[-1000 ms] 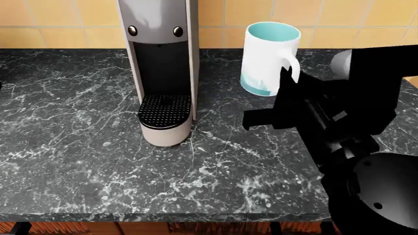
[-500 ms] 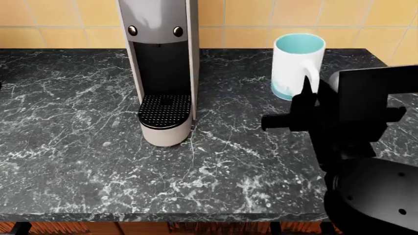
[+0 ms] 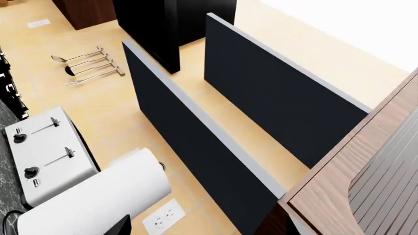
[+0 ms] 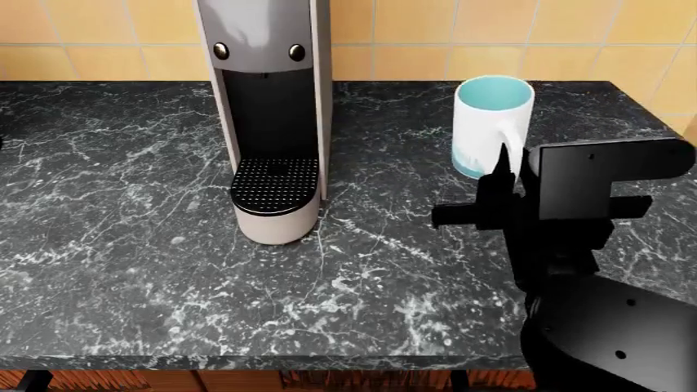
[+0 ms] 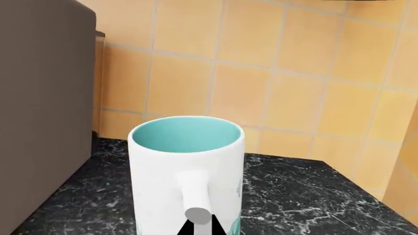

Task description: Pick the mug from under the coffee machine dispenser and place it on the counter.

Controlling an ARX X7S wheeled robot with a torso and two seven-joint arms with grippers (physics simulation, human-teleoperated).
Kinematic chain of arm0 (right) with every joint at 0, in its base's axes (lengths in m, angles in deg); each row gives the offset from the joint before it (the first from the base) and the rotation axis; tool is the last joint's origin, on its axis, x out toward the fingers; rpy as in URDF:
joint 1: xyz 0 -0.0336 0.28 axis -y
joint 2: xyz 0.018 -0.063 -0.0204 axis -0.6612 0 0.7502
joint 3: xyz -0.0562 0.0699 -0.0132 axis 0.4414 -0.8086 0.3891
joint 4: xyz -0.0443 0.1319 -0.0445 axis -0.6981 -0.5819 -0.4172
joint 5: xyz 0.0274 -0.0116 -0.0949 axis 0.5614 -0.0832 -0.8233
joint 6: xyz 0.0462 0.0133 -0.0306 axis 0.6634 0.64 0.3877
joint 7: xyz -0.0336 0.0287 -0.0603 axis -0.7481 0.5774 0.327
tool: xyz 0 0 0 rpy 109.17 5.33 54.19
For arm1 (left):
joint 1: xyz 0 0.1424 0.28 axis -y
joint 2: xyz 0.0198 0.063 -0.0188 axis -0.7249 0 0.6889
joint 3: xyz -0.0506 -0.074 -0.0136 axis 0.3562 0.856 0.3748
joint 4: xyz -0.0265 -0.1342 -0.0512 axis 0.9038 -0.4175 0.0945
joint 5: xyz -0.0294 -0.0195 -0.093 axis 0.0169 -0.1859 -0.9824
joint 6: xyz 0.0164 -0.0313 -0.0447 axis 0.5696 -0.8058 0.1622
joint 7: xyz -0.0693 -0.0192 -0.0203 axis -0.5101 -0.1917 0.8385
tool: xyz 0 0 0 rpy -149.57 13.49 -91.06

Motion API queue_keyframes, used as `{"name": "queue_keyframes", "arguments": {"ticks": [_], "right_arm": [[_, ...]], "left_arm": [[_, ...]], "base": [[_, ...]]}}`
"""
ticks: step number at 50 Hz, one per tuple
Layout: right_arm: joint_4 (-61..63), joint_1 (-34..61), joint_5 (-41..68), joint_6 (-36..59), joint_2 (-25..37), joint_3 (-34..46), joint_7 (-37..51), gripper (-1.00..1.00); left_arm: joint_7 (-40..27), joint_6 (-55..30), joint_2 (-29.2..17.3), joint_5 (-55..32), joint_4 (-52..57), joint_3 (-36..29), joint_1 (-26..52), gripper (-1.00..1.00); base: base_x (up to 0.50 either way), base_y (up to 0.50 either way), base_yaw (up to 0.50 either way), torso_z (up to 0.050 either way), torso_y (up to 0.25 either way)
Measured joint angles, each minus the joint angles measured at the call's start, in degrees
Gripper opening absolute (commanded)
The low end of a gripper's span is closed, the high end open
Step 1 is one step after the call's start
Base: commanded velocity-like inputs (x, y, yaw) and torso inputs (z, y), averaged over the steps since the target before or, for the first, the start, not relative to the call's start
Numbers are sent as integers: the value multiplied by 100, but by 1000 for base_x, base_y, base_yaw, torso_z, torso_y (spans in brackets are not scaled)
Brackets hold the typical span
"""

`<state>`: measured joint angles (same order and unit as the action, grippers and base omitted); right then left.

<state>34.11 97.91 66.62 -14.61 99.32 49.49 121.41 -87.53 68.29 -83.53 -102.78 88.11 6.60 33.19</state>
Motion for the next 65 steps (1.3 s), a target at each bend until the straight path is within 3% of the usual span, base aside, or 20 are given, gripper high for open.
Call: {"name": "queue_keyframes", "arguments": {"ticks": [26, 65], "right_arm": [[-352, -772, -842, -973, -167, 50, -342, -100], [-732, -752, -1220, -686, -332, 365, -384, -100]], "left_arm": [[-28, 58, -37, 21, 2, -29, -36, 100], [-36, 139, -61, 78, -20, -111, -55, 100]], "base": [[0, 0, 0, 0, 0], [0, 0, 0, 0, 1]]}}
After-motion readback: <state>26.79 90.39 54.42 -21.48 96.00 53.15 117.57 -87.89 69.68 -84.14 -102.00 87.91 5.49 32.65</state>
